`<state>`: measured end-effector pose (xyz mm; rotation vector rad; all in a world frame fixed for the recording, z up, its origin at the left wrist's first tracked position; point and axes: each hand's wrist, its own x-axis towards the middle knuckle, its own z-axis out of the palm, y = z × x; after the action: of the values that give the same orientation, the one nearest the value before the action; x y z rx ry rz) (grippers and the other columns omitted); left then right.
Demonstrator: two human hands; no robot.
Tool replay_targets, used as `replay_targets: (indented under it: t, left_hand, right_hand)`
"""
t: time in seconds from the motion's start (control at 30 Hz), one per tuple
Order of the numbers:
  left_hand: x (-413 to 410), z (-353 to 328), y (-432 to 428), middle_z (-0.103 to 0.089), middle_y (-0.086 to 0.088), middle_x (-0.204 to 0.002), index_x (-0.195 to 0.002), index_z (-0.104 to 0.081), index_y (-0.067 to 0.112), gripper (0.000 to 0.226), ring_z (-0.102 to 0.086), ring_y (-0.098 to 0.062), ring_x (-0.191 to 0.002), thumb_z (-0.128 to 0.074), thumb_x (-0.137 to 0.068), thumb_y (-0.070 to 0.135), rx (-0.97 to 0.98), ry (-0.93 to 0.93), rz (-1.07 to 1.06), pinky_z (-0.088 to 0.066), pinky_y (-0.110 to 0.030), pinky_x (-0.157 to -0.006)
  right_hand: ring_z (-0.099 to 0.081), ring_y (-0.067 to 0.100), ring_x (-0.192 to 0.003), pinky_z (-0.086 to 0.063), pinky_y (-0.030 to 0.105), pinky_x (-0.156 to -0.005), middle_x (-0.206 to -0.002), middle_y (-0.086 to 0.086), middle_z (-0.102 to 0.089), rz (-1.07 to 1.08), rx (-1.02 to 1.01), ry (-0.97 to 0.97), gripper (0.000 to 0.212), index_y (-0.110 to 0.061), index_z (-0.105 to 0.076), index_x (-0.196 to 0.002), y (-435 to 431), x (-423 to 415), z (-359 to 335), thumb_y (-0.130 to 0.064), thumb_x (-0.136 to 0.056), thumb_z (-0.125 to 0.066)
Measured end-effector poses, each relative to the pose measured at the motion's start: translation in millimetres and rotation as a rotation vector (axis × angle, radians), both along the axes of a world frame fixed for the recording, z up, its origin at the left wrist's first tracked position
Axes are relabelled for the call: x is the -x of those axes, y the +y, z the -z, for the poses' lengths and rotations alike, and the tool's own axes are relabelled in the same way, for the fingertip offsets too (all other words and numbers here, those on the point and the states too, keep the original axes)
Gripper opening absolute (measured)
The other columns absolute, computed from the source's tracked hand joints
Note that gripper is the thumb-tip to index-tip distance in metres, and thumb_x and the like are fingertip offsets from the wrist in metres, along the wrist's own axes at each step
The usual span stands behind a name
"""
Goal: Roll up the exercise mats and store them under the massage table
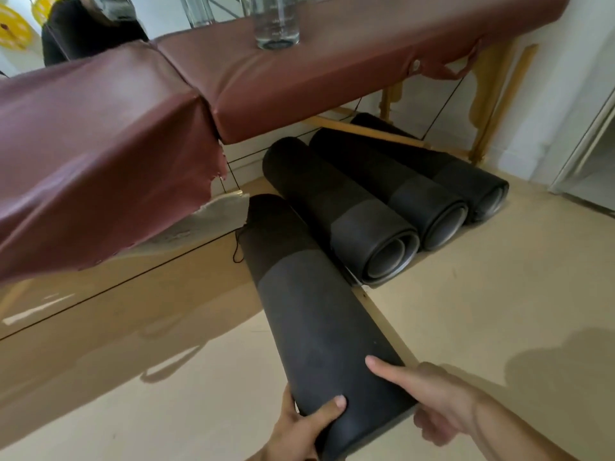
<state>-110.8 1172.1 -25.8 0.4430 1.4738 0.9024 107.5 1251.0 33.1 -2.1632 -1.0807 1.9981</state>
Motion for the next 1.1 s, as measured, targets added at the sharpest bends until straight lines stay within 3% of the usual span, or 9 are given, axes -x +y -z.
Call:
replay_targets:
  t: [0.07, 0.17, 0.27, 0.4, 0.53, 0.67, 0.87, 1.0, 1.1]
  left_hand:
    - [-5.3, 5.5, -0.2, -0.085, -0.007, -0.109, -0.137, -0.059, 0.018, 0.103, -0.083, -0.026, -0.096, -0.109, -0.047, 0.011, -0.034, 0.022, -0.018, -0.069, -0.035, -0.076]
    - [-6.1, 10.6, 25.1, -0.084, -0.002, -0.109, -0.127, -0.064, 0.022, 0.094, -0.082, -0.022, -0.097, -0.112, -0.046, 0.027, -0.069, 0.126, -0.059, -0.068, -0.038, -0.084]
    - [6.4, -3.9, 71.1, -0.079, 0.002, -0.114, -0.126, -0.062, 0.026, 0.075, -0.079, -0.018, -0.098, -0.106, -0.066, 0.023, -0.131, 0.160, -0.106, -0.067, -0.030, -0.077]
    - [36.3, -14.6, 127.6, -0.072, 0.000, -0.129, -0.135, -0.054, 0.032, 0.086, -0.073, -0.024, -0.111, -0.104, -0.065, 0.039, -0.202, 0.245, -0.107, -0.064, -0.046, -0.099]
    - [42.2, -9.6, 129.0, -0.061, 0.010, -0.144, -0.164, -0.024, 0.049, 0.112, -0.065, -0.018, -0.122, -0.091, -0.075, 0.060, -0.236, 0.401, -0.061, -0.057, -0.036, -0.106]
    - [27.4, 5.1, 115.5, -0.044, -0.003, -0.152, -0.162, 0.008, 0.061, 0.117, -0.055, -0.030, -0.136, -0.081, -0.085, 0.062, -0.215, 0.563, 0.058, -0.054, -0.042, -0.110]
    - [43.0, 3.0, 146.5, -0.031, -0.006, -0.169, -0.164, 0.009, 0.060, 0.111, -0.048, -0.038, -0.147, -0.075, -0.091, 0.065, -0.130, 0.654, 0.168, -0.052, -0.045, -0.113]
    - [57.7, -5.0, 167.2, -0.045, -0.002, -0.165, -0.166, 0.002, 0.058, 0.114, -0.060, -0.036, -0.133, -0.080, -0.087, 0.064, -0.077, 0.665, 0.171, -0.058, -0.041, -0.102]
    - [60.4, -15.5, 172.0, -0.034, -0.007, -0.167, -0.165, 0.002, 0.061, 0.113, -0.059, -0.040, -0.130, -0.079, -0.086, 0.068, -0.018, 0.700, 0.246, -0.064, -0.041, -0.085]
  right_hand:
    - [-0.057, 0.027, -0.062, -0.048, 0.029, -0.061, -0.084, 0.009, -0.061, -0.033, -0.089, -0.113, 0.108, -0.013, -0.063, -0.111, 4.3, 2.3, 5.2, -0.102, -0.049, -0.065]
    - [-0.067, 0.023, -0.083, -0.056, 0.032, -0.074, -0.101, -0.002, -0.069, -0.028, -0.351, -0.215, 0.090, -0.025, -0.060, -0.112, 13.0, 14.2, 13.7, -0.101, -0.065, -0.049]
    - [-0.067, 0.020, -0.110, -0.056, 0.040, -0.095, -0.119, -0.013, -0.069, -0.094, -0.661, -0.250, 0.071, -0.039, -0.057, -0.124, 29.5, 29.2, 17.8, -0.088, -0.073, -0.055]
    - [-0.054, 0.016, -0.136, -0.048, 0.036, -0.106, -0.148, -0.012, -0.052, -0.229, -0.855, -0.263, 0.059, -0.039, -0.051, -0.147, 39.2, 53.6, 16.4, -0.059, -0.093, -0.063]
    - [-0.041, 0.005, -0.148, -0.038, 0.033, -0.119, -0.160, -0.021, -0.044, -0.388, -0.844, -0.082, 0.057, -0.044, -0.043, -0.155, 38.7, 68.5, 33.0, -0.047, -0.101, -0.059]
    - [-0.039, 0.005, -0.148, -0.034, 0.025, -0.118, -0.156, -0.023, -0.042, -0.413, -0.821, -0.076, 0.047, -0.049, -0.054, -0.147, 51.4, 72.4, 43.6, -0.033, -0.103, -0.058]
    - [-0.042, 0.012, -0.144, -0.038, 0.035, -0.119, -0.151, -0.016, -0.035, -0.396, -0.752, -0.050, 0.061, -0.070, -0.036, -0.144, 53.6, 67.9, 56.8, -0.035, -0.099, -0.060]
    - [-0.038, 0.007, -0.151, -0.032, 0.040, -0.126, -0.152, -0.017, -0.047, -0.159, -0.741, -0.001, 0.054, -0.056, -0.049, -0.148, 53.5, 59.5, 56.2, -0.033, -0.101, -0.061]
    - [-0.053, 0.011, -0.135, -0.040, 0.035, -0.118, -0.137, -0.015, -0.056, -0.094, -0.723, -0.006, 0.048, -0.053, -0.054, -0.145, 52.1, 52.0, 46.9, -0.033, -0.102, -0.062]
